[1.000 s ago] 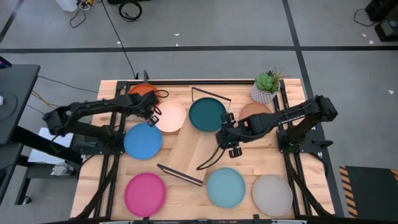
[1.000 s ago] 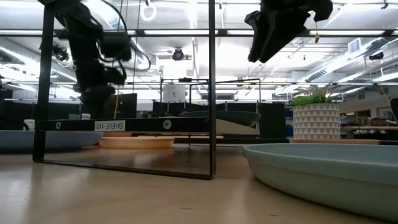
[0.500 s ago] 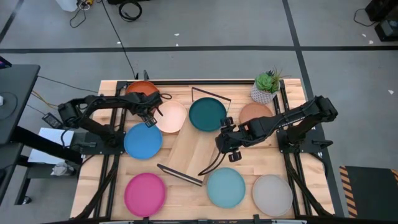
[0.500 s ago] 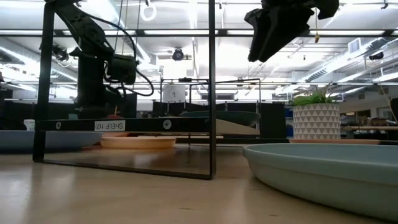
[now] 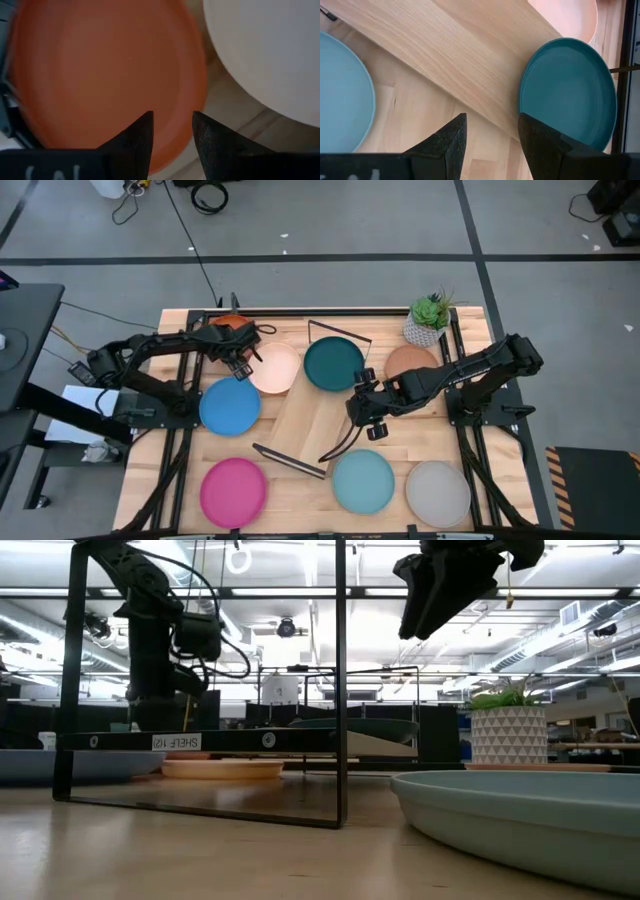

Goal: Place and stack plates onto a shelf
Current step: Stack the orange plate on top of the dark green plate on the shelf

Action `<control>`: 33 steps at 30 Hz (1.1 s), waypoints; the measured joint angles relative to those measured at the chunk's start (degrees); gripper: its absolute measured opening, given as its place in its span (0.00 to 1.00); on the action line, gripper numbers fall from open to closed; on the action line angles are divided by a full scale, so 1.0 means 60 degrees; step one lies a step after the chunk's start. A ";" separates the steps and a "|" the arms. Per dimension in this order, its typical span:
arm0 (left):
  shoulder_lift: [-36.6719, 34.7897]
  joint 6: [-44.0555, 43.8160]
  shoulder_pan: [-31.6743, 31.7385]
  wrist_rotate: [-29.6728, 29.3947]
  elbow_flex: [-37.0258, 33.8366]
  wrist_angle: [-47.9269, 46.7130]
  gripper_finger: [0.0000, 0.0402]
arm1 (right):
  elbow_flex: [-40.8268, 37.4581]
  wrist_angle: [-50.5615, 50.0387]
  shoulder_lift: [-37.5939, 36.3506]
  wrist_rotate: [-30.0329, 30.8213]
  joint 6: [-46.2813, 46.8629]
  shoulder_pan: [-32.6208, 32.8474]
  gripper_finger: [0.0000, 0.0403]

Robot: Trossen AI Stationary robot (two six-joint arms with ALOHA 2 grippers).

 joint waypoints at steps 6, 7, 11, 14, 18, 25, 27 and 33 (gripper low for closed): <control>0.0000 0.0393 0.0000 0.1127 0.0220 -0.0224 0.35 | 0.0000 -0.0027 0.0000 0.0001 0.0033 0.0000 0.45; 0.0000 0.0449 -0.0002 0.1465 0.0220 -0.0217 0.35 | 0.0000 -0.0026 0.0000 0.0000 0.0033 0.0000 0.45; 0.0011 0.0546 -0.0146 0.1618 0.0220 -0.0143 0.35 | 0.0000 -0.0025 0.0004 0.0001 0.0036 0.0000 0.45; 0.0011 0.0689 -0.0297 0.0867 0.0206 -0.0076 0.35 | 0.0000 -0.0018 0.0004 0.0001 0.0036 0.0000 0.45; 0.0011 0.1226 -0.0446 0.0827 -0.0129 -0.0034 0.35 | 0.0000 -0.0018 0.0004 0.0000 0.0039 0.0000 0.45; 0.0022 0.1583 -0.0492 0.0319 -0.0348 0.0341 0.35 | 0.0000 0.0065 0.0007 0.0001 0.0028 0.0000 0.45; 0.0022 0.1304 -0.0484 0.0281 -0.0348 0.0435 0.35 | 0.0000 0.0058 0.0007 -0.0002 0.0025 0.0000 0.45; 0.0305 0.0938 -0.0492 0.0442 -0.0348 0.0496 0.35 | 0.0000 0.0063 0.0007 -0.0035 0.0004 0.0000 0.45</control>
